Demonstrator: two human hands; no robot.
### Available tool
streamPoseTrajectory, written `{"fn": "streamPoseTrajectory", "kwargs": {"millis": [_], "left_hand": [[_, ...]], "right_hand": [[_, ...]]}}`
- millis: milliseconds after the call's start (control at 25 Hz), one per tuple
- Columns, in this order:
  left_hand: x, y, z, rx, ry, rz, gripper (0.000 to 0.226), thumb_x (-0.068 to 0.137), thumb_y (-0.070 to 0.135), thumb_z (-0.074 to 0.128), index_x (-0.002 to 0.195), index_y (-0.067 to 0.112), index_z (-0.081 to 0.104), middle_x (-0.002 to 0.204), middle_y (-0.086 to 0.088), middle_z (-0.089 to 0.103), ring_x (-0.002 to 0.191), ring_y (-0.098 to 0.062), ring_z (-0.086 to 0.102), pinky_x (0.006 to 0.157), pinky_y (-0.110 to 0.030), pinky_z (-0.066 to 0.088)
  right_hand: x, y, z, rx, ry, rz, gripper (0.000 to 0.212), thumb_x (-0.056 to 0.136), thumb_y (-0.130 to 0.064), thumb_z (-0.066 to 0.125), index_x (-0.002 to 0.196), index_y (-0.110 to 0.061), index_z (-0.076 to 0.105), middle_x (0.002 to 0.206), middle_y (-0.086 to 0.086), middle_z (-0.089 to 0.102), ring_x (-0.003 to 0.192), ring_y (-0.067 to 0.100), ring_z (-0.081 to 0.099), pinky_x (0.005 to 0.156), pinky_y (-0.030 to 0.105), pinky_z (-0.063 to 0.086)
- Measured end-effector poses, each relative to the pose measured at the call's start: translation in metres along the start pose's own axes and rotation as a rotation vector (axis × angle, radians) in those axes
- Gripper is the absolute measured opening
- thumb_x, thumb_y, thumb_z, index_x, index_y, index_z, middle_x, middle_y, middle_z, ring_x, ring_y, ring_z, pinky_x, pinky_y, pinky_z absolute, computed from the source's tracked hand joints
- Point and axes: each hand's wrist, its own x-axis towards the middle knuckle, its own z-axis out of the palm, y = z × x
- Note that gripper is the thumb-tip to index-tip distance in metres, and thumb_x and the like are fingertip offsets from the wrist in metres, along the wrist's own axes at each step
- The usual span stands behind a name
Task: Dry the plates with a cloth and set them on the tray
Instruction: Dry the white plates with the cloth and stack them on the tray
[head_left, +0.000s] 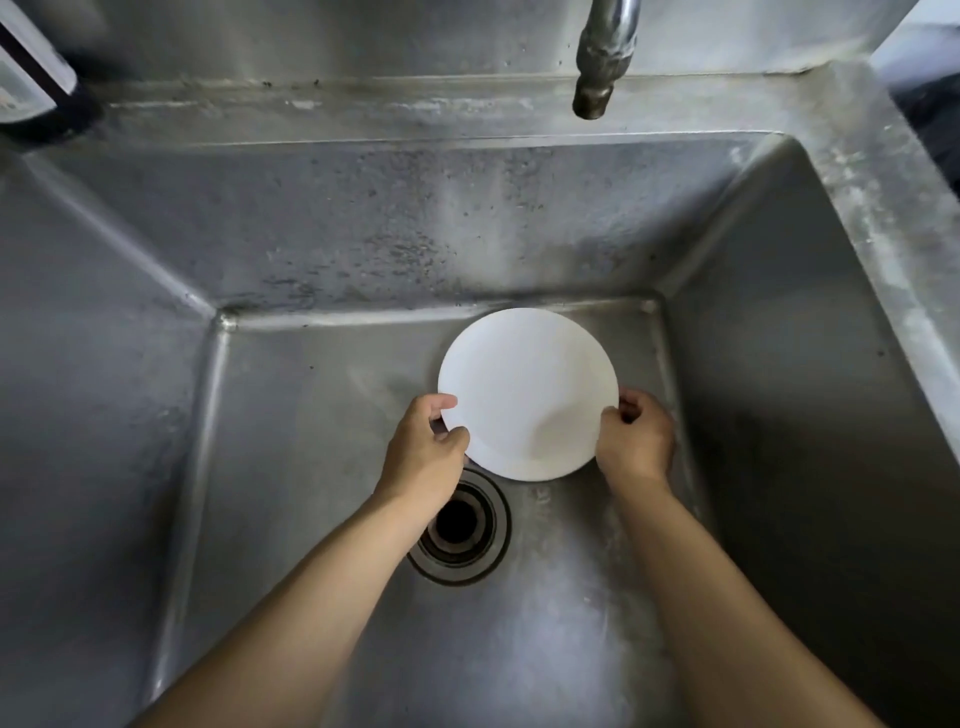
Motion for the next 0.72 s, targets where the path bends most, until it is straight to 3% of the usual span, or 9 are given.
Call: {"fn": "streamPoseTrajectory", "kwargs": {"millis": [120,280,440,600,720], "left_hand": [[-0.016,0.005,-0.007,-0.129,0.038,0.000,0.042,0.090,0.000,0.053,0.121,0.027,0.055,0.108,0.016,0.055,0.093,-0.005,0.065,0.071,-0.030,0.062],[-0.061,0.014,-0.028,-0.146,0.083,0.000,0.045,0.087,-0.001,0.055,0.120,0.030,0.055,0.100,0.027,0.055,0.090,-0.008,0.068,0.073,-0.035,0.063],[-0.117,0.025,-0.051,-0.141,0.120,0.007,0.048,0.086,-0.004,0.057,0.122,0.027,0.055,0.106,0.029,0.054,0.094,-0.016,0.069,0.073,-0.035,0.063],[-0.167,0.029,-0.068,-0.242,0.187,-0.029,0.050,0.084,-0.010,0.057,0.121,0.023,0.058,0.091,0.026,0.061,0.082,-0.009,0.072,0.060,-0.025,0.059],[-0.191,0.033,-0.079,-0.309,0.217,-0.028,0.049,0.085,-0.012,0.056,0.119,0.024,0.058,0.114,0.021,0.054,0.077,0.001,0.070,0.057,-0.022,0.058]], "right_hand": [[-0.021,-0.003,-0.009,0.037,-0.013,-0.028,0.027,0.096,-0.006,0.053,0.118,-0.015,0.065,0.097,-0.005,0.066,0.088,0.014,0.063,0.076,0.025,0.046],[-0.073,-0.016,-0.036,0.025,-0.018,-0.085,0.021,0.095,-0.009,0.052,0.110,-0.023,0.057,0.089,-0.017,0.060,0.081,-0.001,0.058,0.065,0.019,0.042],[-0.125,-0.033,-0.068,-0.043,-0.098,-0.052,0.023,0.094,-0.010,0.052,0.115,-0.019,0.057,0.090,-0.015,0.060,0.088,0.015,0.061,0.076,0.031,0.046],[-0.168,-0.040,-0.094,-0.123,-0.153,-0.055,0.026,0.092,-0.010,0.055,0.116,-0.015,0.064,0.083,-0.016,0.061,0.082,0.015,0.062,0.069,0.026,0.044],[-0.194,-0.043,-0.108,-0.132,-0.225,-0.020,0.023,0.090,-0.008,0.056,0.108,-0.013,0.070,0.071,-0.008,0.067,0.074,0.023,0.068,0.060,0.025,0.047]]}}
